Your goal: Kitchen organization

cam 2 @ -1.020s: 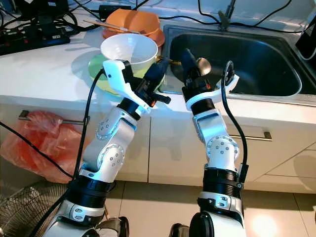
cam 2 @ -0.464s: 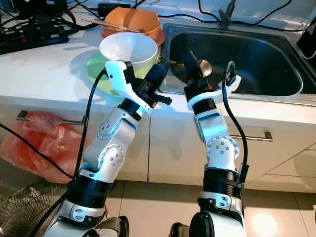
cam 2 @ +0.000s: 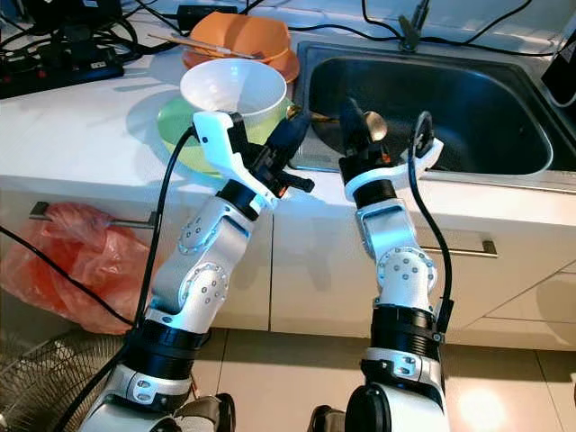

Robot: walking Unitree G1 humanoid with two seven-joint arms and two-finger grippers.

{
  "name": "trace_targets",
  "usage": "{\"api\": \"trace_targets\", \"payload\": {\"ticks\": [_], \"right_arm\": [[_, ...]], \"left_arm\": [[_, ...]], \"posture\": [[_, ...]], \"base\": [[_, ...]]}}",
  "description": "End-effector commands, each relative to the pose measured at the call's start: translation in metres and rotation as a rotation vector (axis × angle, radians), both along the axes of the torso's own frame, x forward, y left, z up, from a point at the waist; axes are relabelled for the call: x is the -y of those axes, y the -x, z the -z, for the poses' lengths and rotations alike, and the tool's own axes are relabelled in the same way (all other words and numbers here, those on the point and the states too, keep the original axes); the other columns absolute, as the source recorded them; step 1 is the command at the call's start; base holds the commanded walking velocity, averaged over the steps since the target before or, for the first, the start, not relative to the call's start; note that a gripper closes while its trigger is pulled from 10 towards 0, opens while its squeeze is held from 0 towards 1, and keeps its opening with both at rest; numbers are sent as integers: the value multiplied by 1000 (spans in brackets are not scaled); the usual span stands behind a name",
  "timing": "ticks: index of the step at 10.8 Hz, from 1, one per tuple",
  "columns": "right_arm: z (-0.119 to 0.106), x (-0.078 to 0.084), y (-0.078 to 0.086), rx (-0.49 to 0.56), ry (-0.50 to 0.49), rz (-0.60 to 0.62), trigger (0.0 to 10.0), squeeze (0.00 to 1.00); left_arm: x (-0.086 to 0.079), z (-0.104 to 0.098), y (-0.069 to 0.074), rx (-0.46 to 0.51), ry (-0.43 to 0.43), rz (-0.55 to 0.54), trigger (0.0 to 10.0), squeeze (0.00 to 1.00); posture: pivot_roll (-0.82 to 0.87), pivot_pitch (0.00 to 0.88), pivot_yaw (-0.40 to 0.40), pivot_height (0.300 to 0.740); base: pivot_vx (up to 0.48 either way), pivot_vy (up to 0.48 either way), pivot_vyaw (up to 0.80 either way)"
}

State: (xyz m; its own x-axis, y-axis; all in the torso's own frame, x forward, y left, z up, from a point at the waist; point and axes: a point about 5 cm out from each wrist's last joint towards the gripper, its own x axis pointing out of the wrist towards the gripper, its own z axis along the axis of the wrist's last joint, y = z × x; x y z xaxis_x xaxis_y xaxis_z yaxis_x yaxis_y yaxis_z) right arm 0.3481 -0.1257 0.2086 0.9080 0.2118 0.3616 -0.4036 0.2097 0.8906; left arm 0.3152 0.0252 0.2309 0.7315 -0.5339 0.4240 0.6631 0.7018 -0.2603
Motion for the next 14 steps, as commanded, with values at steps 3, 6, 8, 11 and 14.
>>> {"api": "trace_targets", "payload": {"ticks": [3, 6, 8, 11, 14], "right_arm": [[-4, -1, -2, 7, -19, 15, 0, 0], [-4, -1, -2, 8, -24, 14, 0, 0], [-4, -1, -2, 7, -26, 13, 0, 0], [-4, -2, -2, 4, -31, 11, 0, 0], [-4, -1, -1, 3, -39, 11, 0, 0]], "left_arm": [[13, 7, 3, -29, -32, 29, 10000, 0], [9, 14, -1, -64, -50, -8, 10000, 0], [7, 15, -4, -75, -42, -29, 10000, 0], [2, 23, -10, -147, -22, -67, 10000, 35], [2, 28, -11, -186, -12, -65, 10000, 1000]], "posture": [[85, 133, -45, 740], [82, 134, -45, 740], [86, 134, -47, 740], [84, 136, -46, 740], [84, 136, -48, 740]], "base": [[0, 0, 0], [0, 0, 0], [0, 0, 0], [0, 0, 0], [0, 0, 0]]}}
